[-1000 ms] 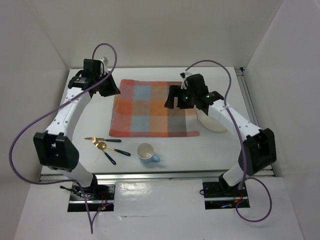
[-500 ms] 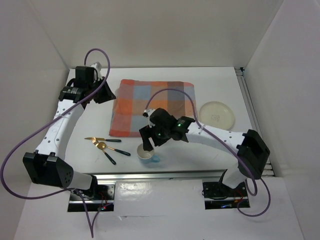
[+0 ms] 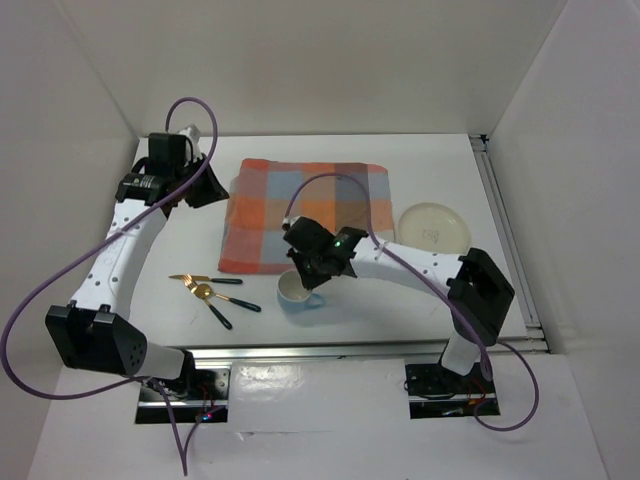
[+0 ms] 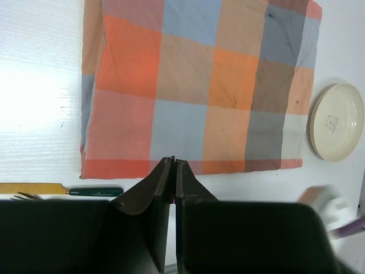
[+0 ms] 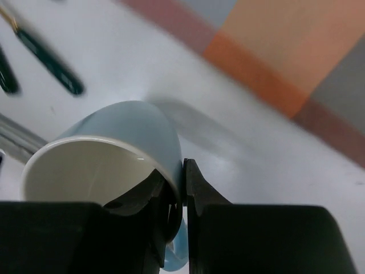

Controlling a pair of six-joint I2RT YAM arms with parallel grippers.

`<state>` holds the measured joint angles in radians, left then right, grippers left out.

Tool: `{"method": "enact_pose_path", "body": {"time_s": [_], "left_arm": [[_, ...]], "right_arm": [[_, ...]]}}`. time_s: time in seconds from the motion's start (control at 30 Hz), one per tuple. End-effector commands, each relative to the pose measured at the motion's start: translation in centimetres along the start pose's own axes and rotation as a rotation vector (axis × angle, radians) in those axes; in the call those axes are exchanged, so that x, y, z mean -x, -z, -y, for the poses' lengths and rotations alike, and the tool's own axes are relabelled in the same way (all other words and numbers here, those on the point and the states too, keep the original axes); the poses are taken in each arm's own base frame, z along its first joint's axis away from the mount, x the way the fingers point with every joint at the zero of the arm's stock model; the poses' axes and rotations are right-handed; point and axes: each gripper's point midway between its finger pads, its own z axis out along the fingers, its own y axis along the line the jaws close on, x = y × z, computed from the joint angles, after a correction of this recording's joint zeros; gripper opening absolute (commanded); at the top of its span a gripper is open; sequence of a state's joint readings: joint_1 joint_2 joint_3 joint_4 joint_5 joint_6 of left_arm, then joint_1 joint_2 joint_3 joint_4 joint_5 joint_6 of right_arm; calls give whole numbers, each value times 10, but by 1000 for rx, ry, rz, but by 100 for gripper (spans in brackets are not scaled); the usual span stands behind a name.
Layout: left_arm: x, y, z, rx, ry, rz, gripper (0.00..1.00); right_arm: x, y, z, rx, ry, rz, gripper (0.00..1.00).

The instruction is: Set the dinner table for one person

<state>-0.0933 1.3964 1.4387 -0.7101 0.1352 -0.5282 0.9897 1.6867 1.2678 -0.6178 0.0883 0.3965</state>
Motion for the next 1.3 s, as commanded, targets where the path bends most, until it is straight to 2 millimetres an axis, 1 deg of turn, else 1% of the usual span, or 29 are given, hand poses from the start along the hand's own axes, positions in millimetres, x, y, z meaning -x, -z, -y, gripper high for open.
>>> {"method": "enact_pose_path", "body": {"time_s": [0.0,0.03,0.07,0.1,0.13,0.17,0.2,0.23,0.27,0.3,0.33,0.37,0.4,0.43,0.47,0.5,0.53,0.6,0.63,0.67,0.7,0.77,0.8,0.83,0.93,1.0,1.1,1.13,1.27], "left_arm": [[7,15,8,-46,-7,57,16],[2,9,5,-41,7,45,16],[3,13,7,-46,5,56,16],[-1,9,4,-43,7,49,16],[-3,10,8,-66,15,37,16],[-8,7,7,-70,17,20,16],[-14,5,9,-88,18,2,15],[-15,3,11,-100,28,1,15],[-16,4,13,-117,26,1,15],[-25,0,14,-126,23,-20,13],[-28,2,16,-132,30,-25,13],[-29,3,16,-136,28,-17,13],[-34,-1,13,-132,30,-24,13],[-33,2,14,-136,28,-17,13],[-38,-1,11,-129,32,-30,13],[-38,-1,13,-137,31,-34,13],[-42,-2,11,-133,33,-42,13],[-46,-7,8,-124,38,-59,13],[-49,-9,6,-123,39,-62,13],[-49,-8,8,-132,39,-67,13],[-52,-11,6,-132,39,-68,13],[-57,-13,10,-148,35,-91,13],[-61,-18,7,-139,40,-109,13],[-61,-18,7,-139,40,-109,13],[-64,-24,5,-130,45,-125,13],[-66,-24,7,-135,38,-129,13],[-63,-22,9,-140,36,-122,13],[-66,-22,10,-133,32,-129,13],[-66,-22,10,-133,32,-129,13]], "right_arm": [[93,47,39,-73,-119,222,0],[123,60,67,-106,-158,276,0],[120,51,87,-150,-186,249,0],[147,63,100,-163,-210,298,0],[148,46,119,-209,-236,250,0],[158,44,136,-232,-256,251,0],[176,35,168,-271,-310,257,0],[182,30,183,-278,-328,247,0],[190,27,197,-294,-350,247,0],[212,37,224,-316,-392,300,0],[211,18,242,-335,-425,278,0],[217,12,249,-305,-441,281,0],[236,25,272,-319,-484,344,0],[232,8,286,-332,-509,318,0],[236,8,302,-346,-541,334,0],[246,15,311,-361,-549,367,0],[243,2,316,-373,-551,350,0],[241,5,336,-415,-584,360,0],[240,-1,339,-425,-585,359,0],[235,-3,350,-446,-599,351,0],[234,-3,350,-446,-599,351,0],[231,-6,366,-448,-620,354,0],[228,-12,366,-440,-620,342,0],[230,-11,369,-429,-625,351,0],[224,-31,372,-424,-618,324,0],[225,-32,369,-406,-616,322,13],[231,-33,365,-369,-610,339,25],[232,-33,363,-357,-609,338,42],[239,-28,361,-345,-604,366,64]]}}
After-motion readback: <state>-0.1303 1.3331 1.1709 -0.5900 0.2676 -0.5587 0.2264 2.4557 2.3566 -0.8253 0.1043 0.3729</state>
